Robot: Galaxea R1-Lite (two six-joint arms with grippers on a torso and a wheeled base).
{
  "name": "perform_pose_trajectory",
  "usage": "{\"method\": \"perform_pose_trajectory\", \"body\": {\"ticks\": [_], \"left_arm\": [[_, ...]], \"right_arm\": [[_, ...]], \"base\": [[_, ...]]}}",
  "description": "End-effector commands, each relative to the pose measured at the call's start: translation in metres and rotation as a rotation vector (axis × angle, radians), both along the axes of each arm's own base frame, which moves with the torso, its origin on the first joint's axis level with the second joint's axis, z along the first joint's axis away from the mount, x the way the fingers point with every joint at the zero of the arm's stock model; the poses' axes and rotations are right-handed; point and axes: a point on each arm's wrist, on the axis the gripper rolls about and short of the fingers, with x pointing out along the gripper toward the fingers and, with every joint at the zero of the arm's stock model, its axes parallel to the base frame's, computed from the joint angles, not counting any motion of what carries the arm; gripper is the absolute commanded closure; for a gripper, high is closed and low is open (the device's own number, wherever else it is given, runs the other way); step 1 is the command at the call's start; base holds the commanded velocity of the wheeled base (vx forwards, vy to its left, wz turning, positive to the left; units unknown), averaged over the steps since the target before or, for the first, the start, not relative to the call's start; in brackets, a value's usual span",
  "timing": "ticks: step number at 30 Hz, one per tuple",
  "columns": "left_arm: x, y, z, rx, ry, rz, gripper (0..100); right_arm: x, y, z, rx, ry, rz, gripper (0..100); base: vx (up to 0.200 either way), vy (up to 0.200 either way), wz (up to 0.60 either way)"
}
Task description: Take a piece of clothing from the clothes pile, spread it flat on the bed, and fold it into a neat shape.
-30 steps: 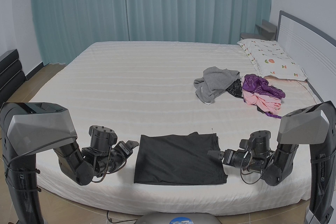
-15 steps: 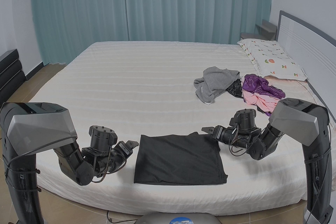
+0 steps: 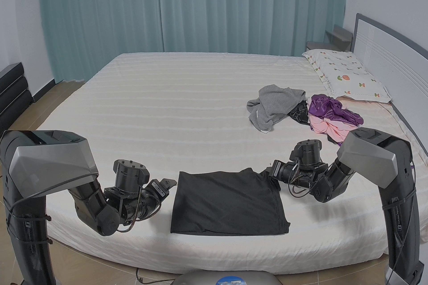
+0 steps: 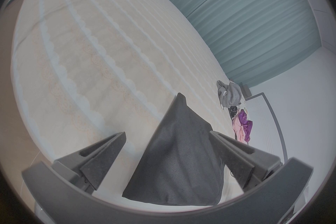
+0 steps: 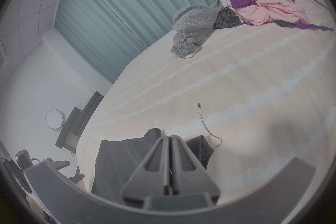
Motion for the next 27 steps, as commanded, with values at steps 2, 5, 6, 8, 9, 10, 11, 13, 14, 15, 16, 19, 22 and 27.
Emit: {"method": "perform_pose_trajectory", "body": {"ticks": [2, 5, 6, 8, 9, 10, 11, 13, 14, 15, 16, 19, 22, 27], "left_arm": [[0.0, 0.0, -0.002, 0.005, 0.005, 0.0, 0], [0.0, -0.001, -0.003, 0.007, 0.006, -0.002, 0], [0.0, -0.001, -0.003, 0.008, 0.005, -0.001, 0], [0.0, -0.001, -0.003, 0.008, 0.005, -0.001, 0], [0.0, -0.001, -0.003, 0.008, 0.005, -0.001, 0], [0.0, -0.001, -0.003, 0.008, 0.005, -0.001, 0], [0.0, -0.001, -0.003, 0.008, 0.005, -0.001, 0], [0.0, -0.001, -0.003, 0.008, 0.005, -0.001, 0], [0.0, -0.001, -0.003, 0.008, 0.005, -0.001, 0], [0.0, -0.001, -0.003, 0.008, 0.005, -0.001, 0], [0.0, -0.001, -0.003, 0.008, 0.005, -0.001, 0], [0.0, -0.001, -0.003, 0.008, 0.005, -0.001, 0], [0.0, -0.001, -0.003, 0.008, 0.005, -0.001, 0], [0.0, -0.001, -0.003, 0.007, 0.004, -0.001, 0]], "right_arm": [[0.004, -0.003, 0.001, 0.005, -0.009, -0.011, 100], [0.008, -0.011, 0.003, 0.005, -0.013, -0.03, 100], [0.009, -0.012, 0.003, 0.005, -0.01, -0.036, 100], [0.012, -0.017, 0.004, 0.003, 0.004, -0.047, 100], [0.013, -0.019, 0.005, 0.004, 0.01, -0.053, 100], [0.013, -0.019, 0.005, 0.004, 0.01, -0.053, 100], [0.013, -0.019, 0.005, 0.006, 0.012, -0.055, 100], [0.013, -0.019, 0.005, 0.007, 0.015, -0.056, 100], [0.013, -0.019, 0.005, 0.005, 0.014, -0.056, 100], [0.013, -0.019, 0.005, 0.005, 0.015, -0.056, 100], [0.013, -0.019, 0.005, 0.005, 0.015, -0.056, 100], [0.014, -0.019, 0.005, 0.004, 0.017, -0.056, 100], [0.014, -0.02, 0.004, 0.001, 0.033, -0.06, 100], [0.013, -0.024, 0.004, 0.001, 0.04, -0.068, 0]], "base": [[0.0, 0.0, 0.0], [0.0, 0.0, 0.0], [0.0, 0.0, 0.0], [0.0, 0.0, 0.0], [0.0, 0.0, 0.0], [0.0, 0.0, 0.0], [0.0, 0.0, 0.0], [0.0, 0.0, 0.0], [0.0, 0.0, 0.0], [0.0, 0.0, 0.0], [0.0, 0.0, 0.0], [0.0, 0.0, 0.0], [0.0, 0.0, 0.0], [0.0, 0.0, 0.0]]}}
